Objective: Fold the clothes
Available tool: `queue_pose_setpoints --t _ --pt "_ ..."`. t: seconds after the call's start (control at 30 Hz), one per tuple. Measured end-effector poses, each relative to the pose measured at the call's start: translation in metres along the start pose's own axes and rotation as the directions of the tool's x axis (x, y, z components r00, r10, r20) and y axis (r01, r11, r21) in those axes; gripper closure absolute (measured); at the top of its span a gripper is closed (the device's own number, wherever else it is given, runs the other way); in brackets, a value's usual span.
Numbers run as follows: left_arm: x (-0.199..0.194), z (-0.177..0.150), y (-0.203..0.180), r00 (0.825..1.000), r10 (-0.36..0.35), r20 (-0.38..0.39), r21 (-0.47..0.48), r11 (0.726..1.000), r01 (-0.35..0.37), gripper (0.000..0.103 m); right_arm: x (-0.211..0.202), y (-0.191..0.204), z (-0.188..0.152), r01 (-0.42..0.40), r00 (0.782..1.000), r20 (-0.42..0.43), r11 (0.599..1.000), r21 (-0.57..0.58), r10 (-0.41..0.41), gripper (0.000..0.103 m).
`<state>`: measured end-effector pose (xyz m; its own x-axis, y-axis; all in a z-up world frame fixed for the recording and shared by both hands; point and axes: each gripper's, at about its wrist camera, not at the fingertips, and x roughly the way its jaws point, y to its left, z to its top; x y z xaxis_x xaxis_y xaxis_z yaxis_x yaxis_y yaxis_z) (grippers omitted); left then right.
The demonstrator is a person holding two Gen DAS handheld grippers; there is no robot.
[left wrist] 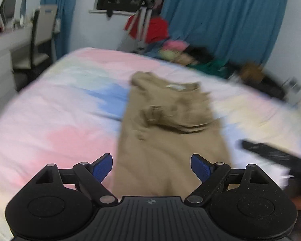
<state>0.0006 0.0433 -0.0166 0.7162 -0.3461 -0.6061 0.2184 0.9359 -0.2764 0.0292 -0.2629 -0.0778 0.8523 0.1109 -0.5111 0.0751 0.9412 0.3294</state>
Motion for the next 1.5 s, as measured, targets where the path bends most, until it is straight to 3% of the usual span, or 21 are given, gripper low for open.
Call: queue_pose_setpoints --t 0.07,0.17,0.3,0.4,0.63,0.7,0.93,1.1,1.2,1.33,1.4,1.47,1.5 --pt "-0.006 -0.008 0.003 0.997 -0.07 -0.039 -0.063 0.996 0.067 0.013 0.002 0.0 0.0 0.001 1.0 -0.005 1.0 0.007 -0.001 0.025" --pt "0.006 -0.019 0.01 0.986 -0.103 -0.131 -0.14 0.986 0.085 0.013 0.006 -0.001 0.001 -0.005 1.0 -0.015 0.999 0.038 0.005 0.025" --pt "0.034 -0.029 0.029 0.952 -0.134 -0.274 -0.29 0.956 0.051 0.014 0.005 -0.001 -0.001 0.006 1.0 -0.002 0.999 0.036 -0.006 0.025" --pt "0.045 -0.035 0.042 0.935 -0.153 -0.321 -0.366 0.93 0.026 0.015 0.004 -0.001 -0.002 0.025 1.0 0.01 0.999 0.038 -0.025 0.025" --pt "0.046 -0.039 0.054 0.938 -0.193 -0.289 -0.455 0.889 0.042 0.015 0.004 -0.01 -0.004 0.027 0.999 0.014 0.996 0.085 -0.028 0.025" --pt "0.051 -0.039 0.058 0.933 -0.229 -0.277 -0.5 0.864 0.063 0.015 0.005 -0.013 -0.002 0.022 1.0 0.016 0.994 0.111 -0.024 0.025" --pt "0.066 -0.039 0.061 0.922 -0.299 -0.247 -0.58 0.808 0.106 0.029 0.013 -0.025 -0.002 0.014 1.0 -0.01 0.985 0.172 -0.013 0.025" --pt "0.072 -0.038 0.063 0.946 -0.244 -0.212 -0.591 0.804 0.074 0.036 0.014 -0.03 -0.002 -0.031 0.999 -0.022 0.972 0.235 0.037 0.025" --pt "0.071 -0.037 0.071 0.961 -0.206 -0.185 -0.62 0.783 0.049 0.048 0.012 -0.032 -0.001 -0.051 0.998 -0.016 0.966 0.254 0.057 0.024" --pt "0.07 -0.036 0.082 0.977 -0.153 -0.15 -0.658 0.753 0.017 0.055 0.014 -0.031 -0.001 -0.042 0.999 -0.019 0.967 0.252 0.048 0.024" --pt "0.07 -0.036 0.085 0.98 -0.143 -0.139 -0.675 0.738 0.012 0.054 0.014 -0.032 -0.001 -0.039 0.999 -0.015 0.968 0.249 0.045 0.024" --pt "0.076 -0.037 0.083 0.97 -0.193 -0.15 -0.683 0.729 0.04 0.052 0.012 -0.032 0.0 -0.043 0.999 -0.005 0.965 0.257 0.046 0.024" --pt "0.077 -0.039 0.083 0.967 -0.205 -0.151 -0.688 0.724 0.046 0.045 0.01 -0.032 0.001 -0.044 0.999 0.0 0.965 0.257 0.046 0.024"
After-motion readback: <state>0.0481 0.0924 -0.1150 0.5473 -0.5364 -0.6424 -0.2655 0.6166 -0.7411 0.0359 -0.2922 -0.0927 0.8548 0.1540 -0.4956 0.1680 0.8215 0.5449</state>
